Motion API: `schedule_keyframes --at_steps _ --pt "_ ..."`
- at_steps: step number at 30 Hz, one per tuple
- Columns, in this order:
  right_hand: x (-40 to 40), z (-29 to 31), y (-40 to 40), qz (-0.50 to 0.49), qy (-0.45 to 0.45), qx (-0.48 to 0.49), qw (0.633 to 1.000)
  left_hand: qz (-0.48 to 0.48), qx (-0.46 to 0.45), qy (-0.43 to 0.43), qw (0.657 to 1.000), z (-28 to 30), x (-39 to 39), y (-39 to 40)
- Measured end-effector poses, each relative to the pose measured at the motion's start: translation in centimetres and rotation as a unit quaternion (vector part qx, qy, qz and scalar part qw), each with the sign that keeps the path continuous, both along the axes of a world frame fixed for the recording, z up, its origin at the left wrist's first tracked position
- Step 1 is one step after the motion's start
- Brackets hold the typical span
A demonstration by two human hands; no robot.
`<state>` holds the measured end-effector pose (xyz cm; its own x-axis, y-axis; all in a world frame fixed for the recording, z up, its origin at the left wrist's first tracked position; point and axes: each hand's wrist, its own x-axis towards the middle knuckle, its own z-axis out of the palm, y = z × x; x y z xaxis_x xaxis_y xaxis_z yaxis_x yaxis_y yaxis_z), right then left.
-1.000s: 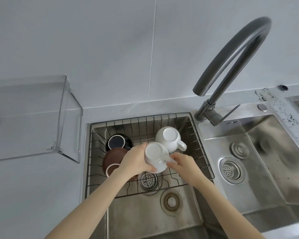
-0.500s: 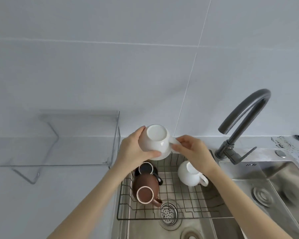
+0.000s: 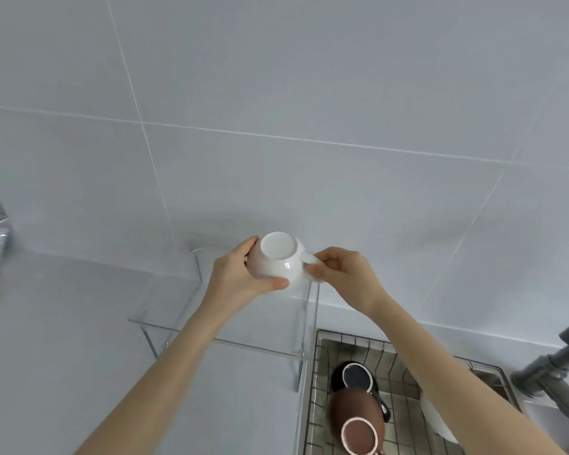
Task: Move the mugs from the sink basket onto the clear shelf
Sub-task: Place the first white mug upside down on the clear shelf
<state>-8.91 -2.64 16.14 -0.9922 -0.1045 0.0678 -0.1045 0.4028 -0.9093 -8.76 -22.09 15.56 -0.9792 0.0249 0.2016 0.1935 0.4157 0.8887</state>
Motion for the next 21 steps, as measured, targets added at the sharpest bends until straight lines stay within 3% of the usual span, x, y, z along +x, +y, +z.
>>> schedule_keyframes --at_steps 10,21 --pt "-8.1 -3.9 -10.4 0.056 -0.032 0.016 0.998 0.059 -0.025 -0.031 0.997 -4.0 -6.3 -9.6" --pt "-12.3 -8.0 -14.0 0.049 -0.034 0.019 0.998 0.085 -0.034 -0.051 0.994 -7.5 -10.0 -12.4"
